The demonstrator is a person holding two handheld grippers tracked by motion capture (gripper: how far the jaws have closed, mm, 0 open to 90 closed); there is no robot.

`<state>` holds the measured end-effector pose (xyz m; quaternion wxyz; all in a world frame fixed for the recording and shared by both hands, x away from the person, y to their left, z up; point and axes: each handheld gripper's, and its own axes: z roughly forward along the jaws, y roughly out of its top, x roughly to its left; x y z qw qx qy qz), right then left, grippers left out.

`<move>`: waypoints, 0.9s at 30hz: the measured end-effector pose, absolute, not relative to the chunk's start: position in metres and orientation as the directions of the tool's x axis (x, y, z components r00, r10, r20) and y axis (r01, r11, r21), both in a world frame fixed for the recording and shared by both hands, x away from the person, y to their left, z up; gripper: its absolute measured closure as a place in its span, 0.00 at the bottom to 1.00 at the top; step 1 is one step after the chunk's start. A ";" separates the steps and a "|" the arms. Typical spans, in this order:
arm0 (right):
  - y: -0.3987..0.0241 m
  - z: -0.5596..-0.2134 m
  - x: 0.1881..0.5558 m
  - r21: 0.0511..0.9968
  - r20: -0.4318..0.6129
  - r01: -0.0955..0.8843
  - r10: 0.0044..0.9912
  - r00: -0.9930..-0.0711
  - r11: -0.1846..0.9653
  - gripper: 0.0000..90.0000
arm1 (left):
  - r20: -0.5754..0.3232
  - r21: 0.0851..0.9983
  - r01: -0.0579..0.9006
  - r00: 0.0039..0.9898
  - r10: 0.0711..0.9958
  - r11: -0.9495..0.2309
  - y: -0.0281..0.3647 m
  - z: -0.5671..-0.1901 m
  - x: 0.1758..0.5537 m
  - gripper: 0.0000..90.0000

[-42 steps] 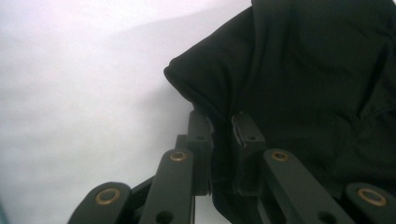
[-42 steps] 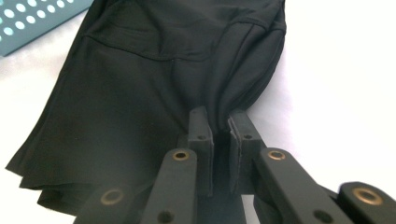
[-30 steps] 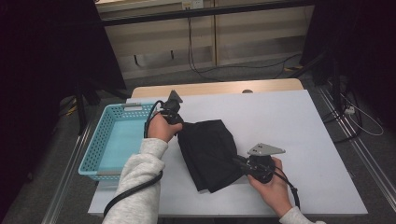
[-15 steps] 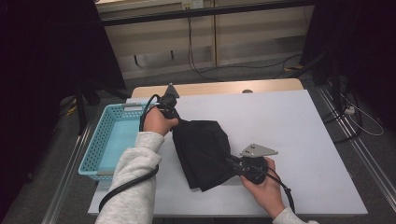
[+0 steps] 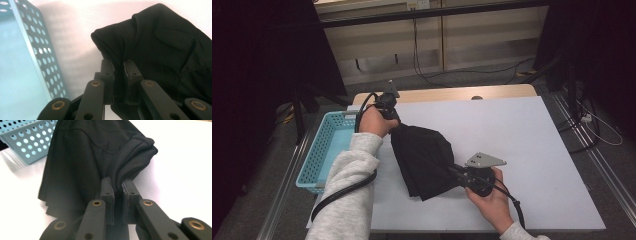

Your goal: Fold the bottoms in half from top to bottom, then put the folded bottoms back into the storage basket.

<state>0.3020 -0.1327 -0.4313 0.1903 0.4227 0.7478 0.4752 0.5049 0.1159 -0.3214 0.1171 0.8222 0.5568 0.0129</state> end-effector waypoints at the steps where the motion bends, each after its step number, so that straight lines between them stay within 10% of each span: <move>1: -0.132 -0.430 0.301 0.873 0.115 0.448 0.812 -0.572 0.191 0.91 | -0.108 0.208 0.910 0.386 0.916 -0.359 0.116 -0.320 0.505 0.89; 27: -0.123 -0.418 0.300 0.893 0.103 0.410 0.801 -0.590 0.187 0.91 | -0.095 0.204 0.919 0.362 0.927 -0.338 0.121 -0.298 0.508 0.90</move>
